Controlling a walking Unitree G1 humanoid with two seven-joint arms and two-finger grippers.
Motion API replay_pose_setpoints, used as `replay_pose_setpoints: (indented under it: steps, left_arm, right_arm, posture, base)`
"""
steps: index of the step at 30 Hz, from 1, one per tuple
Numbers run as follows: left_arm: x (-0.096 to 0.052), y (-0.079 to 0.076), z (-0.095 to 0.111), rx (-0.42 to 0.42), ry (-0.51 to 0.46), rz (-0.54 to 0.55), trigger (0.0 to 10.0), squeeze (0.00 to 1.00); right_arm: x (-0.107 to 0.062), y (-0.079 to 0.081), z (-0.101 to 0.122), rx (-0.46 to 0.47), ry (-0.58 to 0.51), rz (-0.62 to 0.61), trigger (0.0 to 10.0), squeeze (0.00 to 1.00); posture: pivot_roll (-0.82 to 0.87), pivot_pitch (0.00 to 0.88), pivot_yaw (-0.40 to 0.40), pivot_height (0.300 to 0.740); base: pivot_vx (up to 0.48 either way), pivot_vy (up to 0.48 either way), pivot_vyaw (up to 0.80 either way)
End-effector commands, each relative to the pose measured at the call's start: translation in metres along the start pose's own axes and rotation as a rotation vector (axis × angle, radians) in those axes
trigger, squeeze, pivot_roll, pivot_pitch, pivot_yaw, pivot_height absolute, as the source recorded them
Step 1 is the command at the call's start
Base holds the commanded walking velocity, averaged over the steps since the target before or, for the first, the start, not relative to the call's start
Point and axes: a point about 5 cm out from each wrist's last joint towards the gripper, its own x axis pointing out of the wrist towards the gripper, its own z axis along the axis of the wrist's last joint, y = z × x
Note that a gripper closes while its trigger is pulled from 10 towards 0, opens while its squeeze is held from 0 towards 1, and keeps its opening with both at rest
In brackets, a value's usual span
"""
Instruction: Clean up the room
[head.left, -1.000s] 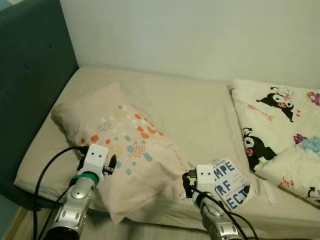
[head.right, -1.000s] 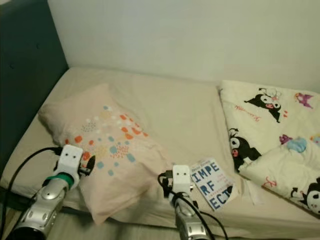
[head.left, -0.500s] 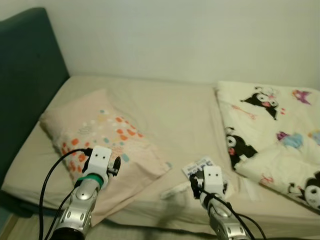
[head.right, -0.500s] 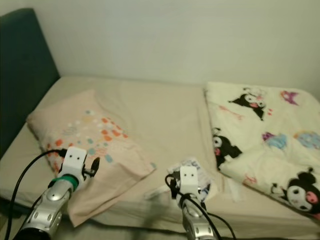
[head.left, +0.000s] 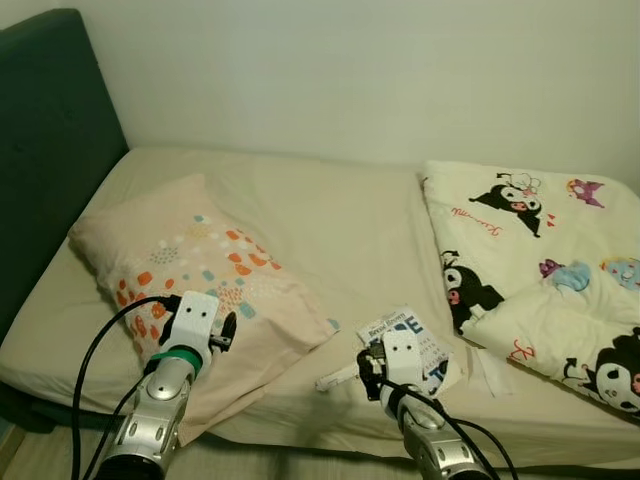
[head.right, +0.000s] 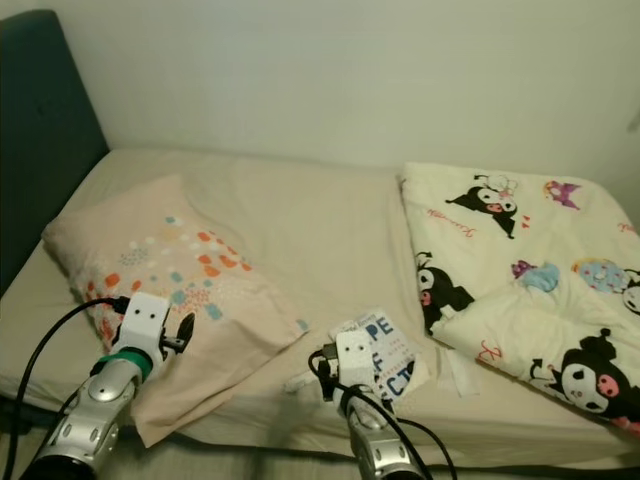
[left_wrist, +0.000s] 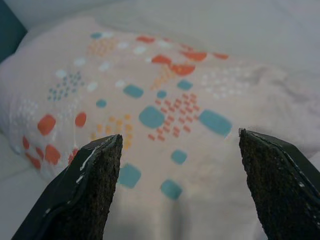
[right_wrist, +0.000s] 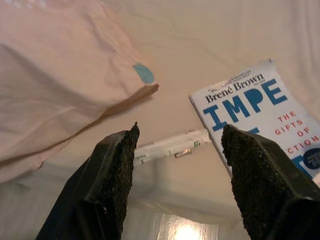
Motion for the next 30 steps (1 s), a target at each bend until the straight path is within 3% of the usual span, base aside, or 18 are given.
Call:
replay_pose_setpoints:
  steps: [1,15,30]
  left_arm:
    - [-0.002,-0.004,-0.004,0.013,0.009,-0.009,10.0,0.0]
    - [-0.006,-0.002,-0.005,0.016,0.008,-0.009,10.0,0.0]
    - [-0.017,0.001,-0.014,0.035,0.033,-0.002,10.0,0.0]
  right_arm:
    - [0.0,-0.003,-0.002,-0.001,0.005,-0.01,10.0,0.0]
    - [0.003,-0.002,0.001,-0.017,0.001,0.004,10.0,0.0]
    - [0.005,0.003,0.002,-0.036,-0.002,0.023,10.0,0.0]
  posture:
    - [0.11,0.0,0.012,0.685]
    - [0.14,0.0,-0.013,0.645]
    - [0.15,0.01,-0.02,0.57]
  base:
    - [0.0,0.0,0.0]
    - [0.0,0.0,0.0]
    - [0.0,0.0,0.0]
